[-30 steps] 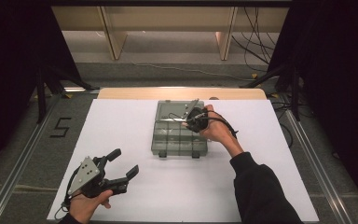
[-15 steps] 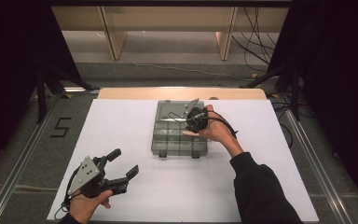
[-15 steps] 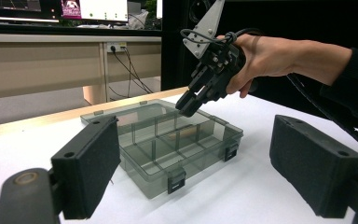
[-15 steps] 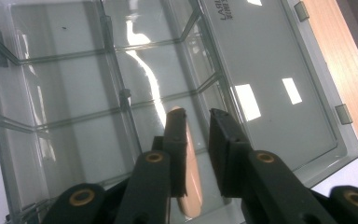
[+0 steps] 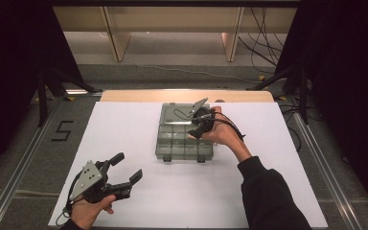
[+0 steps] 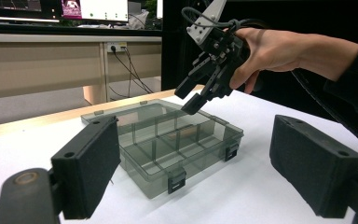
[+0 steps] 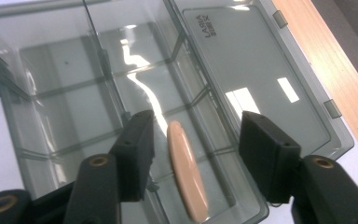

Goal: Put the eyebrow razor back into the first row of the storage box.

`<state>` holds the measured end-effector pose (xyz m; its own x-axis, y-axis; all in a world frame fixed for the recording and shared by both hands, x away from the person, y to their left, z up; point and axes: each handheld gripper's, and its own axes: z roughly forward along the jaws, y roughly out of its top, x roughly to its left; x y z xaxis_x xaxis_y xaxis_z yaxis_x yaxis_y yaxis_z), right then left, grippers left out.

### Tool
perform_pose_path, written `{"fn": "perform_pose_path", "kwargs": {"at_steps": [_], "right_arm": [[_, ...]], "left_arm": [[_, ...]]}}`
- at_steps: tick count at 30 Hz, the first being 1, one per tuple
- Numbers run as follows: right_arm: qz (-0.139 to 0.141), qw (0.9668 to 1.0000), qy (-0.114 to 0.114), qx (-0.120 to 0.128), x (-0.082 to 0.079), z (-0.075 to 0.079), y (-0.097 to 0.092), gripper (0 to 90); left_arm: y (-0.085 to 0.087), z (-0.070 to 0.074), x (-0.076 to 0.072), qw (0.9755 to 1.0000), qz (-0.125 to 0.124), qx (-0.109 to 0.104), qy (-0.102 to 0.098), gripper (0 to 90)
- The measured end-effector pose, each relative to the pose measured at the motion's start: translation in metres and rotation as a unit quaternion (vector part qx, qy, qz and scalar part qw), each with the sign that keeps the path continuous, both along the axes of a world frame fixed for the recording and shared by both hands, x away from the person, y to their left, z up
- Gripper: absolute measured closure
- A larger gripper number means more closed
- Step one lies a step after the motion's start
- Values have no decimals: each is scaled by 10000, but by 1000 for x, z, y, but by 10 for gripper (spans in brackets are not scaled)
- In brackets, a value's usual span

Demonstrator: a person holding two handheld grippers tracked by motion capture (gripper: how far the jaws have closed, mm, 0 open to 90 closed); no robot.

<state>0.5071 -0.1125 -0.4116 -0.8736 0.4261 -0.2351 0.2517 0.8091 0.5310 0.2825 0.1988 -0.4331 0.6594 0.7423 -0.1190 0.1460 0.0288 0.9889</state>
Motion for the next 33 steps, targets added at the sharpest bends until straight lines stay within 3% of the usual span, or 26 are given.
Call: {"fn": "perform_pose_path", "kwargs": {"at_steps": [9, 20, 33], "right_arm": [[-171, 9995, -14, 276, -8, 9, 1, 383], [-206, 9958, -77, 890, -31, 29, 4, 364], [-133, 9917, -73, 1276, -50, 30, 1, 346]], "left_arm": [[0, 0, 0, 10000, 6, 1, 2, 160], [0, 0, 0, 10000, 1, 21, 3, 160], [-1, 0, 0, 10000, -27, 34, 28, 160]]}}
